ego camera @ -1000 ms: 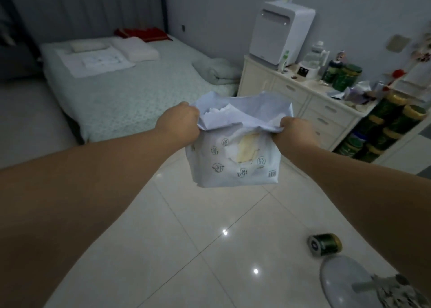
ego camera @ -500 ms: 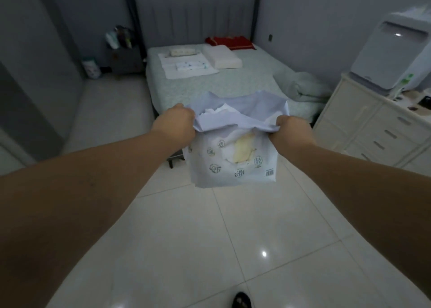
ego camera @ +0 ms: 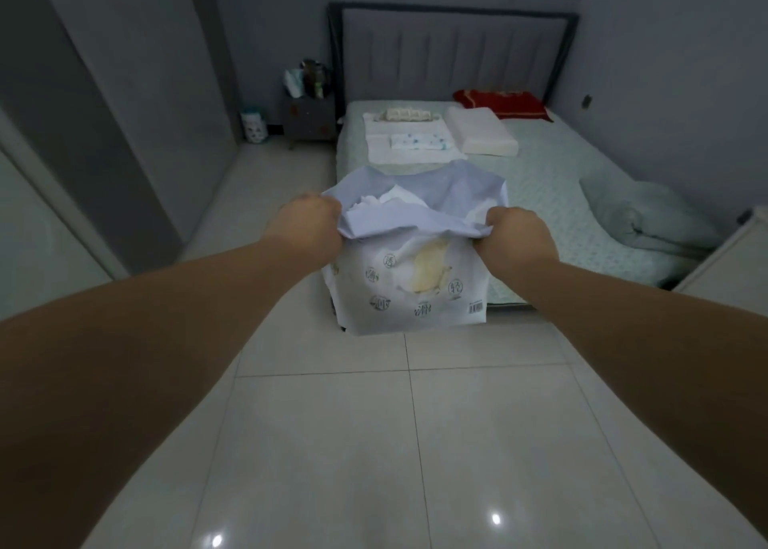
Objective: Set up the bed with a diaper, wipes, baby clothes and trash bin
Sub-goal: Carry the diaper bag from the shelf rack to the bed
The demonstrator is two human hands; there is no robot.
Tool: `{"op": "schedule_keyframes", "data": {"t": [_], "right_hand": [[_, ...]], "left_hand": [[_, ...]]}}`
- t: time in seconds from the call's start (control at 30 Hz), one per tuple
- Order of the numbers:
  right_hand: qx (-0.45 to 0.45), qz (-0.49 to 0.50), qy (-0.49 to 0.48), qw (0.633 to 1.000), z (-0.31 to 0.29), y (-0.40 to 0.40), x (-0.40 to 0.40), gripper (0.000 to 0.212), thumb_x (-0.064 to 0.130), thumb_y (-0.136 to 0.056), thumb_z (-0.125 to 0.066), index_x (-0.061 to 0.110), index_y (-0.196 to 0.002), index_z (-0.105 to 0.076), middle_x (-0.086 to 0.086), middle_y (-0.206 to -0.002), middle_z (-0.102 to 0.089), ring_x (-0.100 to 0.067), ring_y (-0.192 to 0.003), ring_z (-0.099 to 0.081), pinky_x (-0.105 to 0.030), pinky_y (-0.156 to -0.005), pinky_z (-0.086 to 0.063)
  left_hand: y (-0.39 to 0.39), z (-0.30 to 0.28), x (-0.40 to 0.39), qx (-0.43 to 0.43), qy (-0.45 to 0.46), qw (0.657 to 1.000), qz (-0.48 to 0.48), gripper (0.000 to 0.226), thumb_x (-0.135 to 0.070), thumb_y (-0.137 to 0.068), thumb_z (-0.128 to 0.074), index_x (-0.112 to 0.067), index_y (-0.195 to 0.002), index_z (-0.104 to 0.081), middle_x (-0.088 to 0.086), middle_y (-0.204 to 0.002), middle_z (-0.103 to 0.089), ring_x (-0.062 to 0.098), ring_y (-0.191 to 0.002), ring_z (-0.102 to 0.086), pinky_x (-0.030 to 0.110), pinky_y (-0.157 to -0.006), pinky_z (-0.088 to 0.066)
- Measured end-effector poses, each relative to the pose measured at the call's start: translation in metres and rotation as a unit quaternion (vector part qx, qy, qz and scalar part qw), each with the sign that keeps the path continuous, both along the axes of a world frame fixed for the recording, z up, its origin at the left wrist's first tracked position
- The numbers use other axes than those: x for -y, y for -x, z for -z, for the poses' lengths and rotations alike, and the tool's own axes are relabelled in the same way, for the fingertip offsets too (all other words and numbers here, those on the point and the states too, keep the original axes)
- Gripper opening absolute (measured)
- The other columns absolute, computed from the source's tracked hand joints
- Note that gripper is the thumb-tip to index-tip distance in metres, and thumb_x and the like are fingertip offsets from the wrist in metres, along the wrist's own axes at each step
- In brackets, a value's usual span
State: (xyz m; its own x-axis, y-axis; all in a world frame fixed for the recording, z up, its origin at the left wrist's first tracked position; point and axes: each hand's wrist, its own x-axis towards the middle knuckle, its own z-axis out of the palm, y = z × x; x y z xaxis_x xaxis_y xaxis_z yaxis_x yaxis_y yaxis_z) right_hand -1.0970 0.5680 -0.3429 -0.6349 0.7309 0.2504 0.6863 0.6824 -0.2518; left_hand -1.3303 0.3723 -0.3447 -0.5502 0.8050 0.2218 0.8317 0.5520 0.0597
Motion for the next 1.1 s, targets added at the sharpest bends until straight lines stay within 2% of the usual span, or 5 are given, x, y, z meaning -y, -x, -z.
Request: {"op": "schedule_keyframes", "data": {"t": [0.17,0.3,0.5,0.7,1.1], "right_hand": [[0.004,-0.02,-0.002,1.0,0.0,0.057,-0.036,0.018,0.019,-0.085,-0.057,0.012,-0.069,-0.052,-0.006,-0.07,-0.053,-0.025,-0.063,-0.053,-0.027,-0.051,-0.033],[0.011,-0.029,0.008,1.0,0.007,0.113,-0.059,0.017,0.018,-0.084,-0.057,0.012,-0.07,-0.052,-0.008,-0.072,-0.055,-0.027,-0.067,-0.056,-0.029,-0.054,-0.037],[0.011,-0.025,0.021,0.999,0.015,0.232,-0.095,0.023,0.02,-0.085,-0.058,0.015,-0.065,-0.047,-0.005,-0.067,-0.053,-0.024,-0.062,-0.053,-0.029,-0.052,-0.036],[0.008,-0.012,0.024,1.0,0.022,0.341,-0.131,0.031,0.022,-0.084,-0.059,0.019,-0.06,-0.04,-0.002,-0.062,-0.047,-0.018,-0.055,-0.046,-0.027,-0.048,-0.03],[0.019,-0.008,0.036,0.999,0.032,0.51,-0.237,0.029,0.022,-0.085,-0.06,0.016,-0.062,-0.041,-0.003,-0.065,-0.046,-0.024,-0.062,-0.049,-0.029,-0.053,-0.031]], "left_hand": [[0.043,0.001,-0.023,0.016,-0.012,1.0,-0.014,0.003,-0.012,-0.086,-0.058,-0.01,-0.088,-0.059,0.018,-0.1,-0.06,0.036,-0.086,-0.059,0.041,-0.075,-0.05],[0.094,0.006,-0.043,0.011,-0.004,1.0,-0.019,0.009,-0.013,-0.086,-0.057,-0.009,-0.091,-0.062,0.018,-0.101,-0.06,0.036,-0.086,-0.06,0.038,-0.073,-0.046],[0.217,0.003,-0.082,0.01,0.007,1.0,-0.017,0.013,-0.014,-0.086,-0.057,-0.008,-0.097,-0.063,0.017,-0.106,-0.059,0.035,-0.089,-0.061,0.04,-0.078,-0.051],[0.335,0.0,-0.121,-0.007,0.026,1.0,-0.008,0.015,-0.017,-0.087,-0.059,-0.01,-0.1,-0.064,0.014,-0.103,-0.056,0.033,-0.088,-0.06,0.034,-0.068,-0.042],[0.502,0.007,-0.231,-0.015,0.046,0.999,0.0,0.01,-0.015,-0.086,-0.059,-0.01,-0.094,-0.063,0.013,-0.099,-0.056,0.031,-0.084,-0.059,0.033,-0.067,-0.043]]}}
